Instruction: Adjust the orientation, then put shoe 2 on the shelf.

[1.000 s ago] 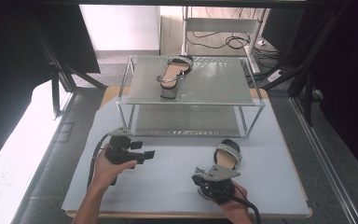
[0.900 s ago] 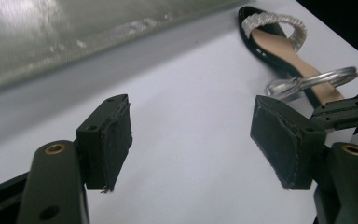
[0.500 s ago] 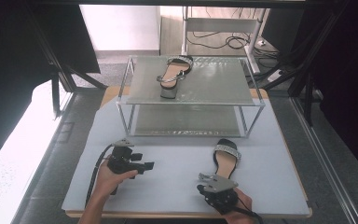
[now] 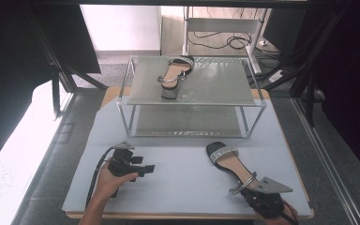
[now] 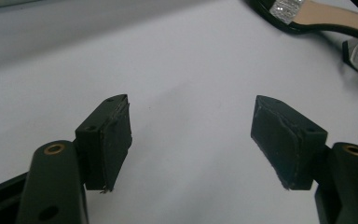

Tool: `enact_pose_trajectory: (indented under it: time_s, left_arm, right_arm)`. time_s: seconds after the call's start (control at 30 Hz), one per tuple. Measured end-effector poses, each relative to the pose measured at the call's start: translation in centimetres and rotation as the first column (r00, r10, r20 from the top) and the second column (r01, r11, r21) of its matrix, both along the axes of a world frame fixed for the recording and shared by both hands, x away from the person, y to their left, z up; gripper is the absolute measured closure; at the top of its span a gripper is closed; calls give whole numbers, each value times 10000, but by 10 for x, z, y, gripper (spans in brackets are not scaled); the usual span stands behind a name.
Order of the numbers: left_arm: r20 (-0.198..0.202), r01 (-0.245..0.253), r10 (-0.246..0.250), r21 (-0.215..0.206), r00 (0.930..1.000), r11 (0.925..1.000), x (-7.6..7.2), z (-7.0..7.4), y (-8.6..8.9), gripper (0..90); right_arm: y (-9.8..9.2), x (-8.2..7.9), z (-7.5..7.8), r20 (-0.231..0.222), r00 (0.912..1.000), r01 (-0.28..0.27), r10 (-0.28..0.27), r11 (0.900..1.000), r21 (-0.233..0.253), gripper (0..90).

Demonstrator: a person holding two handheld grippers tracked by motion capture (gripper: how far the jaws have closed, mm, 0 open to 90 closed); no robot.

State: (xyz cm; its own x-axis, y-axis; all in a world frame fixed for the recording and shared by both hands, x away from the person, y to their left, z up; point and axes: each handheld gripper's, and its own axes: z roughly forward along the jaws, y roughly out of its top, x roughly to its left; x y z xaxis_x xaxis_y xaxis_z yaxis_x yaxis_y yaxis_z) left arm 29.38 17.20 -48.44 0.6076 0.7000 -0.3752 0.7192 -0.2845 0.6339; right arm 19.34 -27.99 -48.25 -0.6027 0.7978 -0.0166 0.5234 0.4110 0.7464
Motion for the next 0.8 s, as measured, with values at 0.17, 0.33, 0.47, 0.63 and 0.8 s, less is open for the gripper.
enact_pose_trajectory:
  time_s: [0.17, 0.33, 0.47, 0.63, 0.8]
  left_arm:
    - [-99, 146, -146, -49, 9998, 9999, -2, 0, -1, 288]
    - [-62, 85, -85, -51, 9999, 10000, -4, 1, 1, 287]
    - [-31, -153, 153, -4, 9999, 9999, -5, 1, 4, 287]
    - [-47, -278, 278, 18, 9996, 9996, -5, 1, 4, 288]
    - [-46, -195, 195, 11, 9998, 9998, -7, 2, 2, 287]
  right_arm:
    - [-13, -1, -1, -12, 9999, 118, -118, 9984, 549, 850]
    - [-20, -11, 6, 150, 9999, -99, 85, 9955, 945, 732]
    - [-33, -22, 26, 856, 9960, 153, -274, 9901, 1395, 582]
    - [-33, -14, 47, 1212, 9922, 127, -297, 9903, 1383, 455]
    - [-24, 16, 60, 726, 9973, 20, -103, 9936, 1133, 408]
